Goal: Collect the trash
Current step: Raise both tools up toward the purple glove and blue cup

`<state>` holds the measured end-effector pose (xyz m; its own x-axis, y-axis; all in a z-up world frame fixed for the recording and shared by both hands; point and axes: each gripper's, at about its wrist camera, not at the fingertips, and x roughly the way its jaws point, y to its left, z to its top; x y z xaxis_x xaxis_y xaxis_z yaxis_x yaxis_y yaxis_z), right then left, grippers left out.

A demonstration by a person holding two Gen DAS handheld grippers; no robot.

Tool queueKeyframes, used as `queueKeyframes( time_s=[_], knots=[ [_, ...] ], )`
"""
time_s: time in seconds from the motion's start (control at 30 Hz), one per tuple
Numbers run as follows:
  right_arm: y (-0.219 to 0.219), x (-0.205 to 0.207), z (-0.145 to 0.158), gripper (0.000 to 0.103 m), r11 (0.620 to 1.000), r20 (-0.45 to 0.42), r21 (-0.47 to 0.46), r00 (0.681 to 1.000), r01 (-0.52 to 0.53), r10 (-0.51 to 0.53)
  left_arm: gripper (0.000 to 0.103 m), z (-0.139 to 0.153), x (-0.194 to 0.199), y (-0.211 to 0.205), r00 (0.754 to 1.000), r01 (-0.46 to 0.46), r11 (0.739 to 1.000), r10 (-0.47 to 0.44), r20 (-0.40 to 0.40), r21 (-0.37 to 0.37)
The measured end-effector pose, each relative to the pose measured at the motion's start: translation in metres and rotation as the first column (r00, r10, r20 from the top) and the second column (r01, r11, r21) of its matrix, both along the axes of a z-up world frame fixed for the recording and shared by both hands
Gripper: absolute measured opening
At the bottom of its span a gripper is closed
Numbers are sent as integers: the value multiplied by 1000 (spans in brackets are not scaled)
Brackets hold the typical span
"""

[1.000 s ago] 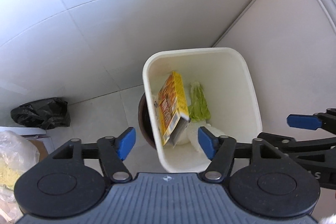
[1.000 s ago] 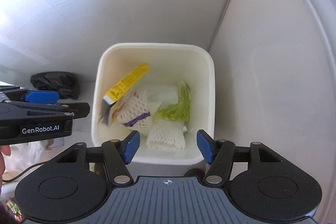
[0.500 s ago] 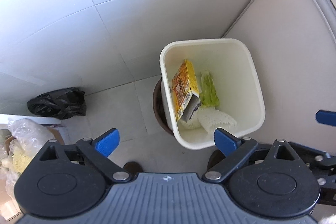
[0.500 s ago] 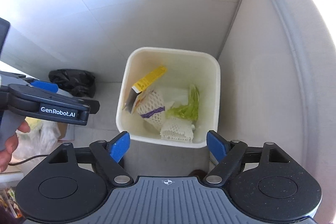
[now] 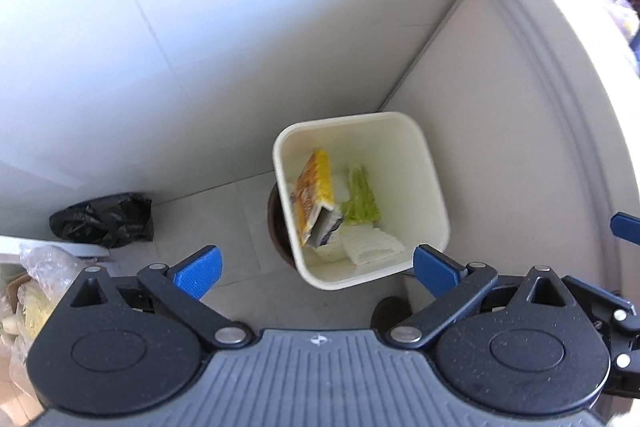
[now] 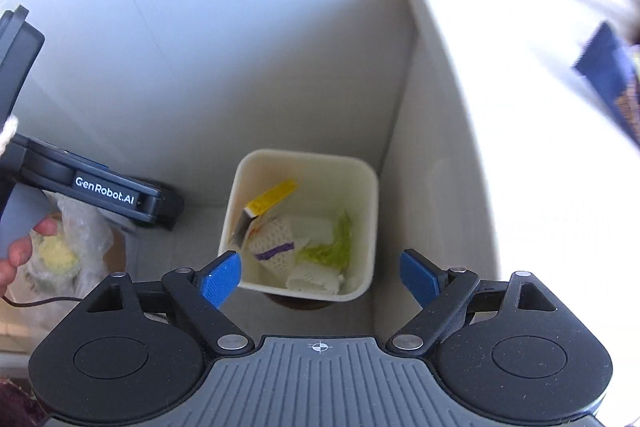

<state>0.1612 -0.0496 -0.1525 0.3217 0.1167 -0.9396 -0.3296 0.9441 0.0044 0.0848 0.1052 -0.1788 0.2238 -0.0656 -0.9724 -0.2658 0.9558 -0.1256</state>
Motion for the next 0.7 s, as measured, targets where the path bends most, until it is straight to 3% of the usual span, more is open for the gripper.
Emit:
queueKeyframes(
  time_s=[0.3,0.7],
  knots=[
    [-50,-14,43,94,993,130,13,984,118,-119,102,29,17,-25,995,68,997,-65,71,-36],
    [-154,-3,59,95,957,199,-66,943,284,-266,102,71,61,-89,964,198,979,-186,189,-51]
  ],
)
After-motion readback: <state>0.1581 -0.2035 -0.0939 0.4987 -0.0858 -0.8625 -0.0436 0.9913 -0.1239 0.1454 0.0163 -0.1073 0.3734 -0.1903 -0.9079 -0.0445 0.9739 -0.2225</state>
